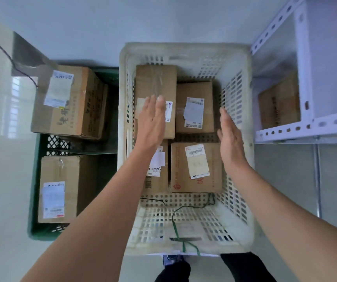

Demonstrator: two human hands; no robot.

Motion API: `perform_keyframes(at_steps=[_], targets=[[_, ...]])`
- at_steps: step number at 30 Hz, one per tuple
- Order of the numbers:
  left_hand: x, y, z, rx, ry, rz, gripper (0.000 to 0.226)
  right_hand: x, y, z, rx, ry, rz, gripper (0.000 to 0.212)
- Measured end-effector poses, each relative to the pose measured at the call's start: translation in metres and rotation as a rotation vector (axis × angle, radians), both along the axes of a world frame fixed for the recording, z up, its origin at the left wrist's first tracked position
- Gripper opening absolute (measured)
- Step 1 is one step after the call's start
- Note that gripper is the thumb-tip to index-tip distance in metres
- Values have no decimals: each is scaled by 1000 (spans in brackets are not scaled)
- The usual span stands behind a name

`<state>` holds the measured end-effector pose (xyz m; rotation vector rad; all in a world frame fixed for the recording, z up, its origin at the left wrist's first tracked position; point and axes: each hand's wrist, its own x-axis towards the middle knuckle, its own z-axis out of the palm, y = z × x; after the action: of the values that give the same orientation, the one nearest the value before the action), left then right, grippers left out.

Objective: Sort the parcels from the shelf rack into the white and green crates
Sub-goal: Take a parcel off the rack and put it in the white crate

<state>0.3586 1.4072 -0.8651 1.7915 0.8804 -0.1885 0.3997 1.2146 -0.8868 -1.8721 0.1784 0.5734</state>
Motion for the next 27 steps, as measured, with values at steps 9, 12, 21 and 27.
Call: perform_keyframes(at_steps=[9,12,21,27], targets=[[-42,-42,184,-378,-192,11,89,-28,-33,174,210,-120,-18,80],[-55,-64,233,-375,-214,-17,88,-43,-51,218,250,-136,-27,79],[-104,-180,332,-334,-285,-41,85,-88,-161,325,302,-151,-9,90],[-117,-302,377,-352,-288,-21,84,-93,-281,366,333,-197,-44,109]])
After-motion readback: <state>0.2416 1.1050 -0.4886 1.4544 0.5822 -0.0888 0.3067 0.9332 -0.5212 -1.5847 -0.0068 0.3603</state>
